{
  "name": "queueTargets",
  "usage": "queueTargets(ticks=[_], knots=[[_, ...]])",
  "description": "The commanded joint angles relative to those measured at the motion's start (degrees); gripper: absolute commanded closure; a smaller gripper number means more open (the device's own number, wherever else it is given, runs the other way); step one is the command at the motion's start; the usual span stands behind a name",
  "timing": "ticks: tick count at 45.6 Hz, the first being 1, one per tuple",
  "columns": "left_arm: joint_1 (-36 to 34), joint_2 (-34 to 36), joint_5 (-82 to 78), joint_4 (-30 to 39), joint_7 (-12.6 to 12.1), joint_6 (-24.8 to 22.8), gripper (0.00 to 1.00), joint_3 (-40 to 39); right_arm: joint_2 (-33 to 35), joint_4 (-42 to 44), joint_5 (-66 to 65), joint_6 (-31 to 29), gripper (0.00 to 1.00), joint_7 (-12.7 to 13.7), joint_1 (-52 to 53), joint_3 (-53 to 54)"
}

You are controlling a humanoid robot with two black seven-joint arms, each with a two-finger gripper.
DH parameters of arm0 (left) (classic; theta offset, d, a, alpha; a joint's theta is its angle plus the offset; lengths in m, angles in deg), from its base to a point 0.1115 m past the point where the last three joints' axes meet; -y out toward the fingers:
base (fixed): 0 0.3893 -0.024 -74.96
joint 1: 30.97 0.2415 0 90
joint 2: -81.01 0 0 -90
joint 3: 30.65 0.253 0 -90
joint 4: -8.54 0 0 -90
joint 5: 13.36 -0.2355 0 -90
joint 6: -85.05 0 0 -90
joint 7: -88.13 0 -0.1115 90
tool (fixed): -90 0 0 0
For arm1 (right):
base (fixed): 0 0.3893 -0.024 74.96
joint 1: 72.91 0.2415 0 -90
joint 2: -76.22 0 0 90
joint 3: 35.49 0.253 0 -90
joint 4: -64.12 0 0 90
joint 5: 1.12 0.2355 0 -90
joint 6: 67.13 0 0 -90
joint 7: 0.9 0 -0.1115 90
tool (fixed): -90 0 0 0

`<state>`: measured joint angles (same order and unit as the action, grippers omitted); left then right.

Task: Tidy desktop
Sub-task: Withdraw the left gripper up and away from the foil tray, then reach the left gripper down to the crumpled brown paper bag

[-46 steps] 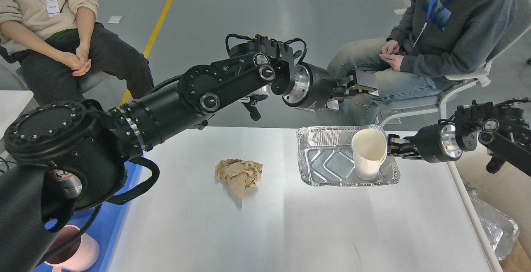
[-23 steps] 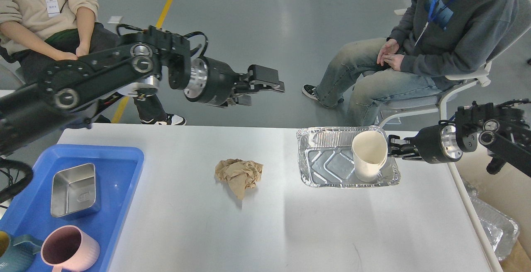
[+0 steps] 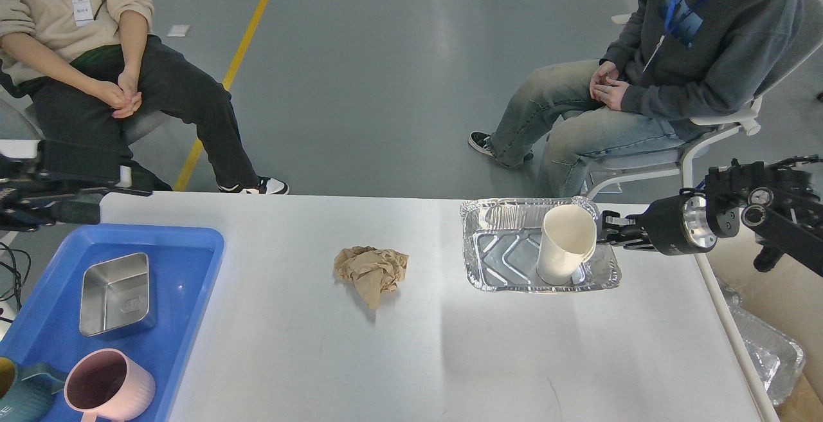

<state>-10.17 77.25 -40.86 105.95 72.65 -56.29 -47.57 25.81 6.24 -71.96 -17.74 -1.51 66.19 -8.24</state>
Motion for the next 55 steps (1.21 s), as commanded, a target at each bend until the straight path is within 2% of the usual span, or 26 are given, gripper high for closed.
queueTargets(ticks=[1,4,7,10,14,18,21,22,27,30,36,39,47,55], knots=[[0.12,7.61,0.08,-3.98,15.62,-3.66,0.07,1.19,-0.31,0.05,0.0,0.01,1.0,-0.01,0.02,0.0],[0.12,10.43,-0.01,-4.86,23.19,-3.66,0.07,2.77,-0.49,0.23,0.0,0.01,1.0,-0.01,0.02,0.0],[0.12,12.37,-0.1,-5.21,27.94,-3.66,0.07,5.23,-0.49,0.23,0.09,0.01,1.0,-0.01,0.11,0.0],[0.03,12.9,-0.18,-6.35,30.5,-3.66,0.05,7.86,-0.49,0.23,0.0,0.01,1.0,0.08,0.2,0.0],[0.03,12.37,-0.18,-8.28,30.77,-3.66,0.03,8.93,-0.31,0.23,0.09,0.01,1.0,-0.01,0.2,0.0],[0.03,11.32,-0.1,-9.69,30.16,-3.66,0.03,9.36,-0.22,0.05,0.09,0.01,1.0,-0.01,0.29,0.0],[0.03,10.09,-0.18,-10.66,28.75,-3.66,0.03,9.72,-0.14,-0.12,0.09,0.01,1.0,-0.01,0.29,0.0],[0.12,9.74,-0.1,-11.01,27.97,-3.66,0.03,9.89,-0.14,-0.12,0.09,0.01,1.0,-0.01,0.2,0.0],[0.2,4.91,-0.36,-12.94,20.59,-3.66,0.03,11.65,0.04,-0.21,0.09,0.01,1.0,-0.01,0.2,0.0],[0.21,0.52,-0.36,-13.12,18.38,2.97,0.03,13.67,0.04,-0.3,0.09,0.01,1.0,-0.01,0.2,0.09],[1.96,-13.36,-1.41,-13.12,17.24,24.41,0.03,19.11,-0.31,-0.3,0.53,0.01,1.0,-0.01,0.29,0.18],[3.19,-20.3,-3.34,-13.56,16.62,31.54,0.03,20.53,-0.22,-0.3,0.79,0.01,1.0,-0.01,0.38,0.18],[7.32,-39.2,-11.42,-21.37,11.26,38.76,0.04,20.62,0.04,-0.3,0.88,0.01,1.0,-0.01,0.38,0.18],[10.66,-53.45,-17.93,-31.83,10.47,40.17,0.04,20.7,0.22,-0.3,0.88,0.01,1.0,-0.01,0.2,0.18]])
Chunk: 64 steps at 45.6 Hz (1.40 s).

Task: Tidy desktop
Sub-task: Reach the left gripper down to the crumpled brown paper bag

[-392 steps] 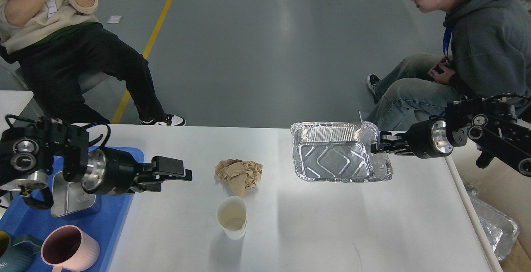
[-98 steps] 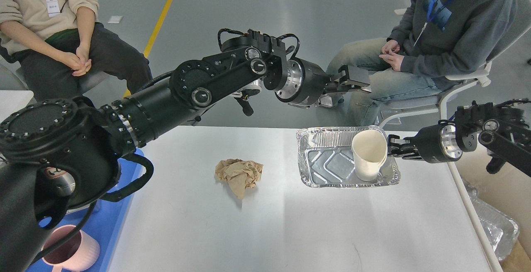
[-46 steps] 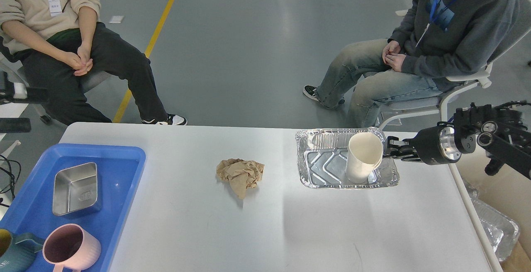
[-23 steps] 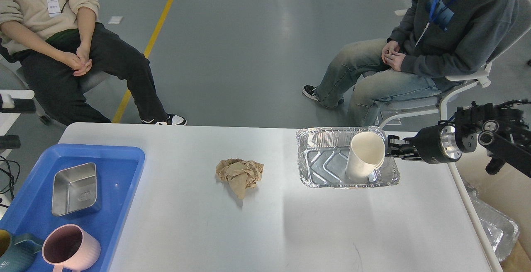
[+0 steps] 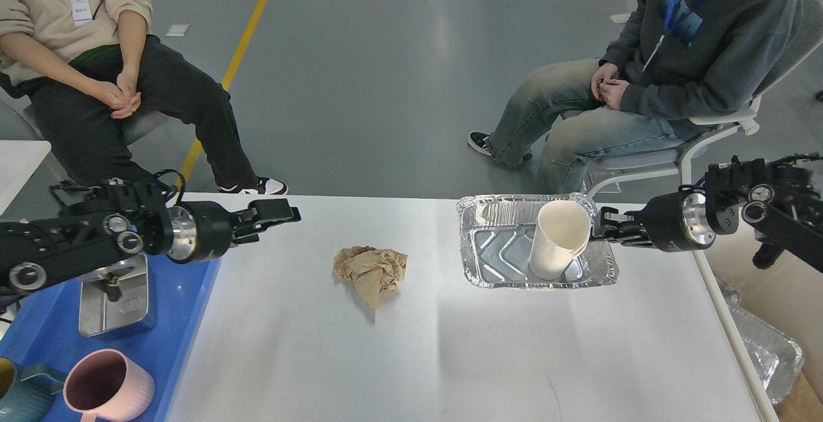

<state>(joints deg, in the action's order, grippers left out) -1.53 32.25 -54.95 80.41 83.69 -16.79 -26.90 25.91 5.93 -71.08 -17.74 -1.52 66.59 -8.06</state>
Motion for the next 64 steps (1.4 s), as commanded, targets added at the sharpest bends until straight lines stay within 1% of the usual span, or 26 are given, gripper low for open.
queueTargets(ticks=[1,8,15,18,23,32,41,47,52,56,64], knots=[[2.2,-9.85,-4.63,-7.43,-0.57,0.85,0.04,0.03,0.12,0.01,-0.01,0.0,1.0,0.0,-0.28,-0.01],[2.9,-18.99,-6.04,-14.73,-0.57,2.25,0.04,0.12,0.12,0.01,-0.01,0.0,1.0,0.0,-0.37,-0.01],[3.52,-25.76,-6.04,-21.32,-0.57,2.26,0.04,0.56,0.03,0.01,-0.01,0.0,1.0,0.0,-0.37,-0.01],[3.61,-28.75,-6.04,-23.87,-0.57,2.17,0.03,1.96,0.12,0.01,-0.01,0.0,1.0,0.0,-0.37,-0.01],[3.43,-32.44,-6.04,-27.91,-0.48,2.26,0.04,6.0,0.12,0.01,-0.01,0.0,1.0,-0.09,-0.37,-0.01],[3.87,-39.21,-5.95,-35.21,-0.57,2.52,0.04,6.62,0.21,-0.17,-0.01,0.0,1.0,-0.09,-0.55,-0.01],[4.31,-41.86,-6.04,-38.55,-0.83,3.22,0.04,6.97,1.26,-1.05,-0.01,0.0,1.0,-0.09,-0.9,0.08],[4.31,-41.86,-5.95,-38.99,-1.45,3.22,0.04,8.64,1.79,-1.22,-0.01,0.0,1.0,-0.09,-1.08,0.34],[4.4,-41.86,-5.95,-38.99,-2.24,3.22,0.07,8.82,2.14,-2.01,0.08,0.0,1.0,-0.09,-1.51,0.7],[4.66,-41.94,-5.95,-38.99,-2.5,2.87,0.11,8.9,2.14,-2.19,0.08,0.0,1.0,-0.09,-1.95,1.22],[4.84,-42.73,-5.96,-38.99,-2.5,2.52,0.25,11.27,2.93,-2.63,0.08,0.0,1.0,-0.17,-2.83,2.01]])
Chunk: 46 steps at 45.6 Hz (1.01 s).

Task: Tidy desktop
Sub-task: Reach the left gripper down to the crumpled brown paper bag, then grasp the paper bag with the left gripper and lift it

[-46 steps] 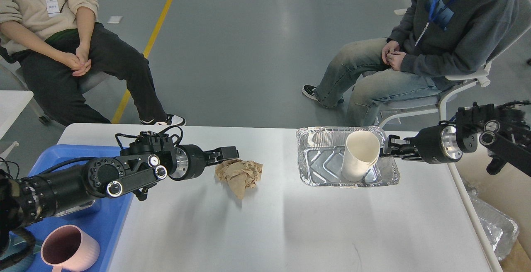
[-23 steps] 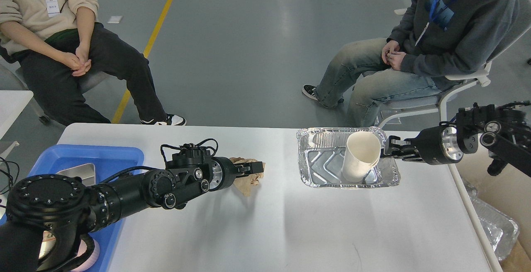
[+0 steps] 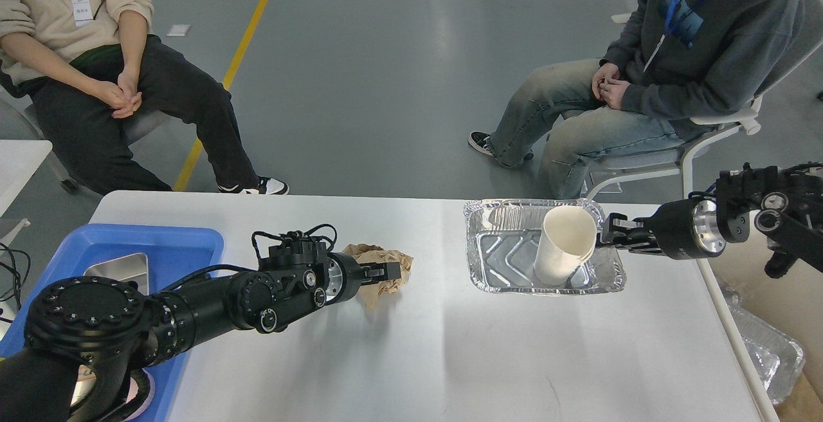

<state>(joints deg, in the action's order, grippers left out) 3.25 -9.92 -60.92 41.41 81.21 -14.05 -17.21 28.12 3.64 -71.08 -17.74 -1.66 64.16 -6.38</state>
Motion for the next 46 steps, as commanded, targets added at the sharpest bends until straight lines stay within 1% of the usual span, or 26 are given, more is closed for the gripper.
queueTargets(ticks=[1,9,12,15,16,21,22,24,26,28,39,46], knots=[[-0.03,-0.66,0.01,0.01,-0.02,-0.31,0.26,1.94,0.9,-0.42,0.0,0.0,1.0,0.05,-0.4,0.33],[-0.21,-1.8,0.01,0.09,-0.55,-1.01,0.35,3.52,1.16,-1.21,-0.01,0.0,1.0,0.05,-0.75,0.68],[-0.3,-2.24,0.01,0.01,-0.81,-1.01,0.36,3.79,1.16,-1.22,-0.01,0.0,1.0,0.05,-0.84,0.86],[-0.3,-2.41,0.01,0.01,-0.81,-1.01,0.4,3.79,1.25,-1.22,0.08,0.0,1.0,-0.03,-1.02,1.38],[-0.3,-2.41,0.01,0.01,-0.9,-1.01,0.44,3.79,1.25,-1.22,0.0,0.0,1.0,0.05,-1.1,1.47],[-0.47,-3.12,0.01,0.01,-0.9,-1.01,0.73,4.05,1.43,-1.22,0.0,0.0,1.0,-0.03,-1.19,1.56],[-0.47,-3.12,0.01,0.01,-0.9,-1.01,0.78,4.05,1.43,-1.22,-0.01,0.0,1.0,0.05,-1.19,1.56],[-0.47,-3.12,0.1,0.01,-0.9,-1.01,0.84,3.97,1.43,-1.22,0.08,0.0,1.0,0.05,-1.37,1.56],[-0.47,-3.12,0.01,0.01,-0.9,-1.01,0.94,4.05,1.43,-1.22,-0.01,0.0,1.0,-0.03,-1.54,1.65],[-0.47,-3.12,0.1,0.01,-0.9,-1.01,0.99,3.97,1.43,-1.22,-0.01,0.0,1.0,0.05,-1.63,1.91],[-0.91,-3.12,0.28,0.18,-0.81,-1.19,1.0,3.88,1.43,-1.22,-0.01,0.0,1.0,-0.03,-1.89,2.0],[-1.53,-1.89,0.63,1.15,-0.81,-1.8,1.0,3.09,1.34,-1.22,-0.01,0.0,1.0,-0.03,-1.89,2.0]])
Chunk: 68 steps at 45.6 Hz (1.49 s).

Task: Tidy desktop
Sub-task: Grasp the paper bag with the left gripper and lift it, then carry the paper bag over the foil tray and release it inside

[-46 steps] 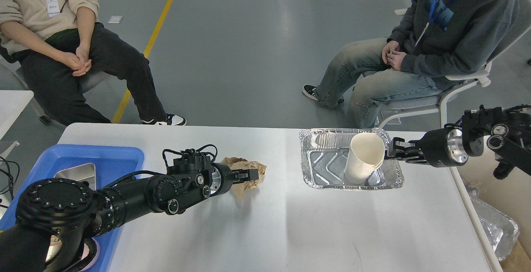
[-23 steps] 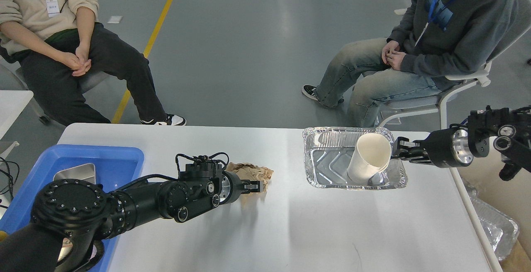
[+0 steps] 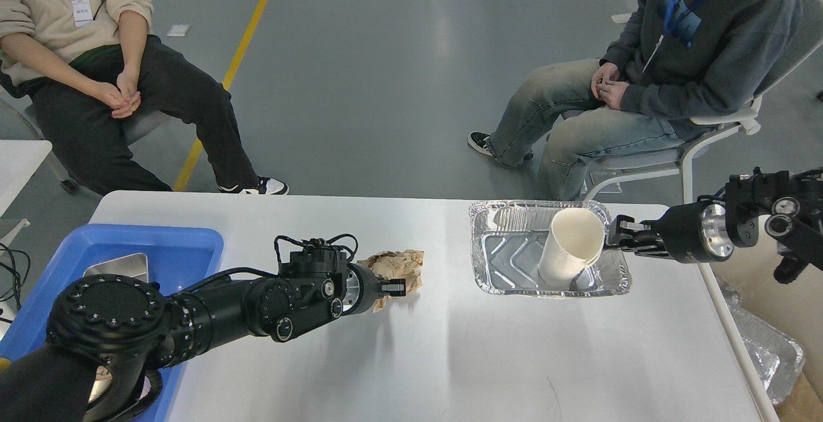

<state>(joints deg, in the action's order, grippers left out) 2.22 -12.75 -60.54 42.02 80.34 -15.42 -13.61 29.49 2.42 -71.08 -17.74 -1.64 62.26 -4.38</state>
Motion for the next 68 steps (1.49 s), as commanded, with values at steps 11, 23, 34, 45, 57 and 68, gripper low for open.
queueTargets(ticks=[11,23,34,45,57,68], knots=[[-6.29,10.51,0.43,9.66,-0.03,-4.73,1.0,-3.06,-0.12,0.09,0.0,0.0,1.0,0.04,0.09,0.01],[-16.32,33.79,0.08,31.72,-0.3,-11.94,1.0,-3.33,-0.47,0.62,0.0,-0.09,1.0,0.04,0.0,-0.08],[-28.35,56.04,0.17,48.25,-0.47,-24.94,1.0,-7.71,-0.56,1.32,0.0,-0.09,1.0,0.04,-0.44,-0.08],[-30.47,64.31,0.43,49.23,-4.34,-41.21,1.0,-25.73,-0.65,1.41,0.0,0.0,1.0,0.04,-0.79,-0.08],[-30.91,65.37,0.34,49.32,-4.43,-43.06,1.0,-27.5,-0.65,1.41,0.0,-0.09,1.0,0.04,-0.79,-0.08],[-30.74,63.0,0.43,49.76,-4.87,-42.27,1.0,-27.76,-0.56,1.32,0.0,-0.09,1.0,0.04,-0.79,-0.08]])
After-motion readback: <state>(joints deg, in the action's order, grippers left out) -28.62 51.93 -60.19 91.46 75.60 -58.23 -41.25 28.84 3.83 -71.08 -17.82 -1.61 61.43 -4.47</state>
